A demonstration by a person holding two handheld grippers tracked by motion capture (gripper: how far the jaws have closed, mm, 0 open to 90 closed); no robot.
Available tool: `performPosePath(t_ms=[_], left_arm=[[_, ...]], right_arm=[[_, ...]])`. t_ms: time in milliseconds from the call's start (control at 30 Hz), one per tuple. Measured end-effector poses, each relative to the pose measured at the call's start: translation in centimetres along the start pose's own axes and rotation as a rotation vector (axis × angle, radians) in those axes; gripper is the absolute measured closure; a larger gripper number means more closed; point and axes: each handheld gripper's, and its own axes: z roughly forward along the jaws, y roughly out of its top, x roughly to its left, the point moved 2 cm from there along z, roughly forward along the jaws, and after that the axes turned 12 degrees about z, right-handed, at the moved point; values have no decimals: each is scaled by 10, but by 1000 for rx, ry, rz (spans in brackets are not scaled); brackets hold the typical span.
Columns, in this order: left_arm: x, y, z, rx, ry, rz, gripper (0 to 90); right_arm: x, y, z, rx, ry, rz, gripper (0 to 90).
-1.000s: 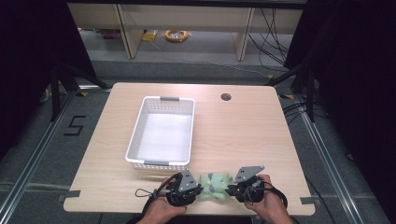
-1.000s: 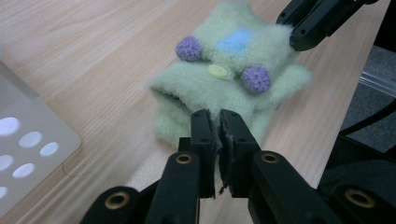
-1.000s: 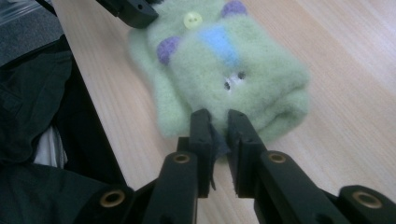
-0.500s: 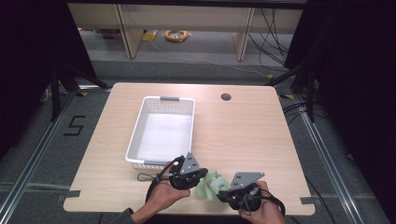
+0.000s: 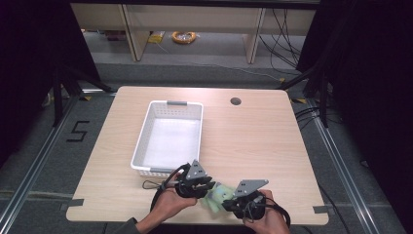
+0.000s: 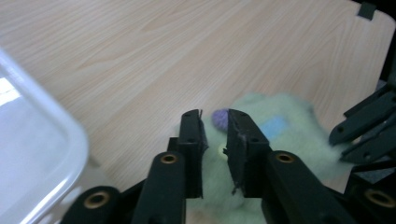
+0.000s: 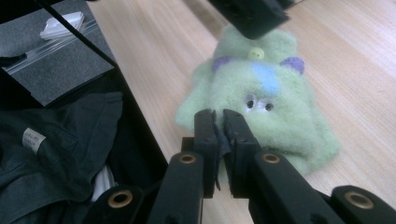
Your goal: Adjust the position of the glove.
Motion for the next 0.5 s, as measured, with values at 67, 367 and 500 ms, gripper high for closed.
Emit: performPosePath(t_ms=[67,367,500], left_arm=[[-1,-5,-4,3,-5,-11,698],[0,-22,-4,51,-31,-84,562],[1,-28,5,65,-67,-122,581]], right_arm=[[0,0,0,-8,3,1,855],[-2,-4,1,-20,5,17,852],[-2,-4,1,1,9,9,851]])
